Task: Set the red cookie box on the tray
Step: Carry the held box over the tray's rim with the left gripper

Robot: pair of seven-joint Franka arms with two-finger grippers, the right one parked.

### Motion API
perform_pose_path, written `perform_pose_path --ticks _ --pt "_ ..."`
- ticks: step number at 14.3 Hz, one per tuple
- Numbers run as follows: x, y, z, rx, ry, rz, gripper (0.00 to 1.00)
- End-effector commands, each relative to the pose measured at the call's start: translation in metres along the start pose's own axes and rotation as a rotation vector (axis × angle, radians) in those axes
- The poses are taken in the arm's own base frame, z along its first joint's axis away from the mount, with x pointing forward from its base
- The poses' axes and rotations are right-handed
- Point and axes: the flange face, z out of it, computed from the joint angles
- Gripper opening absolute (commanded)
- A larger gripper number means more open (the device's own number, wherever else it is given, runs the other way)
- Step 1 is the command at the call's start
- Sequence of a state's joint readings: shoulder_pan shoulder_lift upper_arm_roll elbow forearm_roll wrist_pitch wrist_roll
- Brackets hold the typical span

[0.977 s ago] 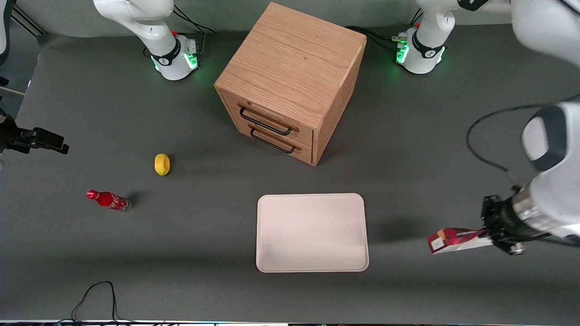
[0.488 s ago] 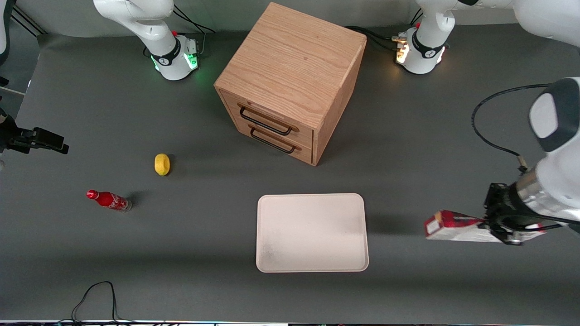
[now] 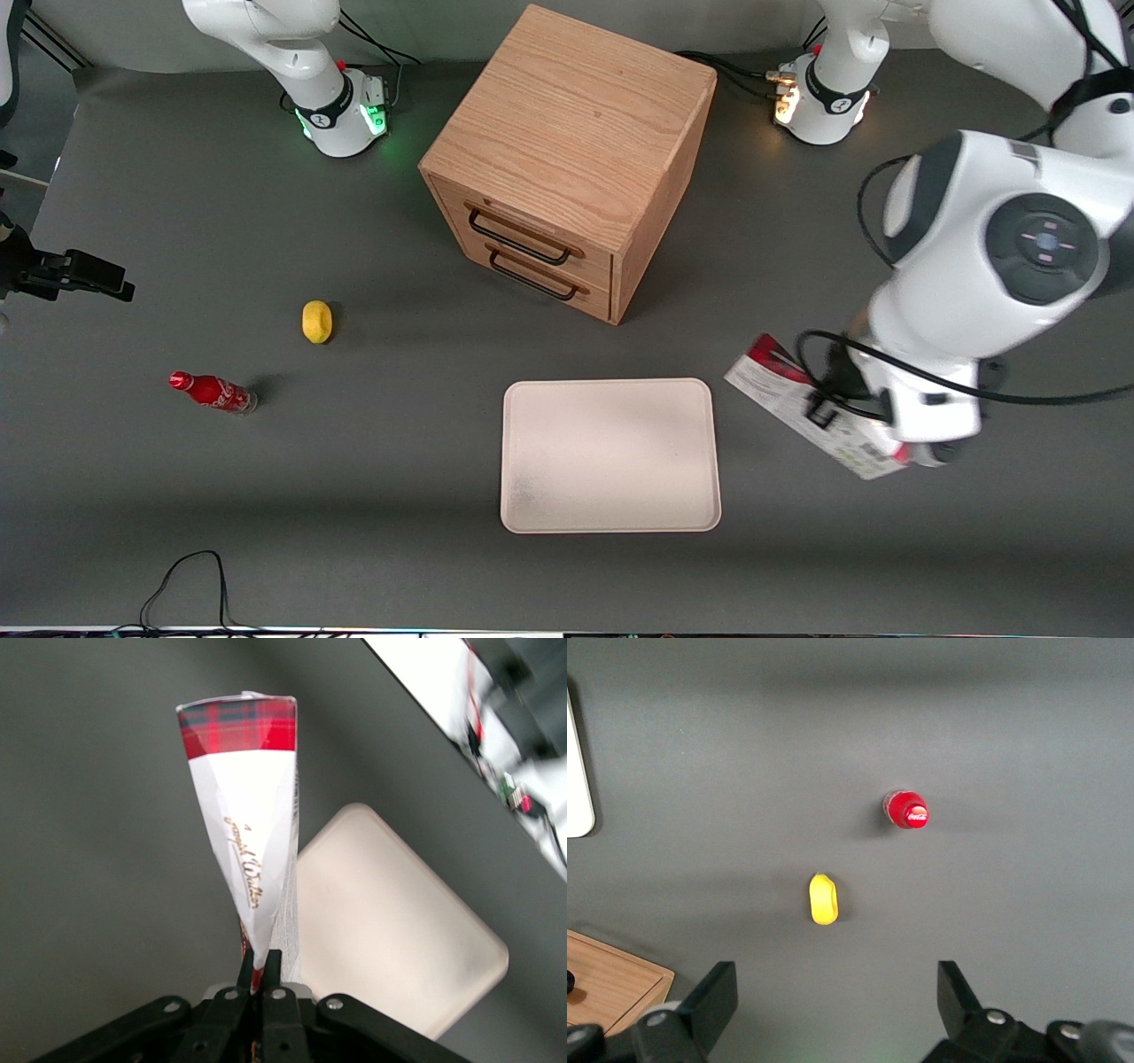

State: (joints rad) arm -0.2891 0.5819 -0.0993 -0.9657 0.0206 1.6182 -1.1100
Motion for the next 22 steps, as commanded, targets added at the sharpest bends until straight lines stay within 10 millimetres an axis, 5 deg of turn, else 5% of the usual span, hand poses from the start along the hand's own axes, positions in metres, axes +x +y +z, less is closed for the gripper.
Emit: perform_pose_path --ticks 1,7,11,13,20,22 --pt "-0.019 0.01 -0.003 -0.009 -0.006 0.219 0.0" --pt "-0.071 0.029 0.007 0.058 0.009 0.767 0.0" --pt "-0.073 0.03 0.027 0.074 -0.029 0.981 0.0" --pt "-0.068 0.034 0.048 0.077 -0.054 0.974 0.0" --pt "-0.06 0.048 0.181 0.097 -0.081 0.868 0.0" --pt "-0.057 0.05 0.201 0.058 -0.05 0.864 0.0"
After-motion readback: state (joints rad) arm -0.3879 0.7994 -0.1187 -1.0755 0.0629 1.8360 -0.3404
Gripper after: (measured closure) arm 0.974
